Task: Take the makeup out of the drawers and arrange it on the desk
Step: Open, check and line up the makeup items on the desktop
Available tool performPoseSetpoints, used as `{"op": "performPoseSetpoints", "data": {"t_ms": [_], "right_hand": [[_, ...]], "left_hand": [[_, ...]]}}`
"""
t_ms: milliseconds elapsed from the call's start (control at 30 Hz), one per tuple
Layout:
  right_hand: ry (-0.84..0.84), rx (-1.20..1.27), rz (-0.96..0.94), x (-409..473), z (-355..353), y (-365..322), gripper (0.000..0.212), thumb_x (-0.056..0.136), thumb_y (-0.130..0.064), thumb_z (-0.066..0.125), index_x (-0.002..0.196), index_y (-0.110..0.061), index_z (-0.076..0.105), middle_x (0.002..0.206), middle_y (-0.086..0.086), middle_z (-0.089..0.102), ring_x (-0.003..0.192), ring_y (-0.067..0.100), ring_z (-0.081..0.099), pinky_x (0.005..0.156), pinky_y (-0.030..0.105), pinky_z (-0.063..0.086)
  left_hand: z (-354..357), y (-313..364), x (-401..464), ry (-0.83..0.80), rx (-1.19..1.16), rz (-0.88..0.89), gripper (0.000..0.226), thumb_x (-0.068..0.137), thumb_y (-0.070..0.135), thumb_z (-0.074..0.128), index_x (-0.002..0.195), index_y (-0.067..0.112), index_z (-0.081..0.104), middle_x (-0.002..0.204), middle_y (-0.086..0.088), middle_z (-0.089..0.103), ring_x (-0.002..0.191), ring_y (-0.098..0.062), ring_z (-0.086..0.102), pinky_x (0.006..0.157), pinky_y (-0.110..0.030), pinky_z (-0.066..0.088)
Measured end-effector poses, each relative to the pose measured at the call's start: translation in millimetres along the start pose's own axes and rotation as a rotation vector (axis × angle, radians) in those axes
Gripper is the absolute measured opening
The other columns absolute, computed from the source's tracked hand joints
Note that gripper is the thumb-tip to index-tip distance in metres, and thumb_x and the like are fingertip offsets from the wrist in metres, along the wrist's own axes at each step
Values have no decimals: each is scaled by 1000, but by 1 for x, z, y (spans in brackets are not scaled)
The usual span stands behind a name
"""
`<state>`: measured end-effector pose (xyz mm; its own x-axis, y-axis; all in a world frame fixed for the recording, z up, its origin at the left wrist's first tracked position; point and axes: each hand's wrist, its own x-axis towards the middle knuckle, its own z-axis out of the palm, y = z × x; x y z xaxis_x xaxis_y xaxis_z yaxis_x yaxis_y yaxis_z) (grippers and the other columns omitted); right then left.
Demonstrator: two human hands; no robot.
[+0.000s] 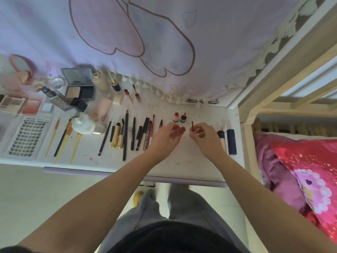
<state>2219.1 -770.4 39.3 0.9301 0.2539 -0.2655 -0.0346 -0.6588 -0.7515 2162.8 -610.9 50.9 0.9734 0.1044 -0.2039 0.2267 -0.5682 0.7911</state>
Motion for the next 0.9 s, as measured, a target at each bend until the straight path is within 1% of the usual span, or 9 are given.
{"op": "performPoseSetpoints", "data": {"t_ms": [33,100,167,300,467,667,767,833,900], "right_hand": [[14,-33,-13,2,5,1,18,91,-30,60,104,-20,57,105,3,55,78,7,57,67,14,42],[22,-75,-25,6,14,0,22,91,-25,60,109,-13,57,107,9,55,84,18,60,78,27,49],[27,-136,-49,8,20,-2,23,91,-22,59,111,-10,57,108,11,56,91,25,59,86,36,47],[-7,-211,-87,10,24,-2,20,93,-24,56,110,-13,56,109,9,54,92,24,55,93,42,42],[-37,-206,-108,12,23,0,19,94,-25,54,108,-11,56,109,9,54,92,24,56,92,43,43],[-79,-203,-95,15,23,-1,23,95,-25,53,111,-9,55,112,9,51,92,26,57,92,44,44],[-96,-245,-84,15,22,-5,28,95,-27,52,117,-11,53,117,9,50,95,26,57,94,43,42],[-133,-239,-69,15,18,-8,37,94,-25,52,128,-11,48,123,10,48,99,24,57,95,39,43],[-145,-229,-83,17,3,-8,36,93,-20,53,128,-10,49,122,10,49,95,17,56,88,27,44]], "left_hand": [[6,-1,3,88,88,27,25,90,25,59,113,16,59,107,-1,59,101,-17,52,88,-30,44],[15,-4,8,199,227,30,27,89,27,61,112,15,63,107,-6,57,99,-23,50,86,-31,40],[20,-6,12,216,293,-18,26,90,33,57,112,18,61,108,-4,59,100,-24,51,83,-32,34],[27,-10,18,252,374,-55,27,92,36,52,112,19,58,112,-1,59,105,-24,50,85,-35,30],[26,-8,22,254,470,-46,29,94,33,49,115,16,56,114,-2,58,108,-23,48,87,-33,28],[23,-4,24,250,488,-76,32,95,33,48,119,14,56,118,-5,56,112,-24,46,90,-34,30],[22,-3,24,232,492,-86,34,95,35,48,122,15,54,119,-4,56,113,-24,45,91,-34,30],[22,-3,22,230,477,-96,36,95,37,47,122,15,53,118,-4,56,113,-24,46,91,-35,30],[21,-2,15,260,422,-109,31,93,34,50,116,13,52,110,-2,56,107,-24,48,89,-33,30]]}}
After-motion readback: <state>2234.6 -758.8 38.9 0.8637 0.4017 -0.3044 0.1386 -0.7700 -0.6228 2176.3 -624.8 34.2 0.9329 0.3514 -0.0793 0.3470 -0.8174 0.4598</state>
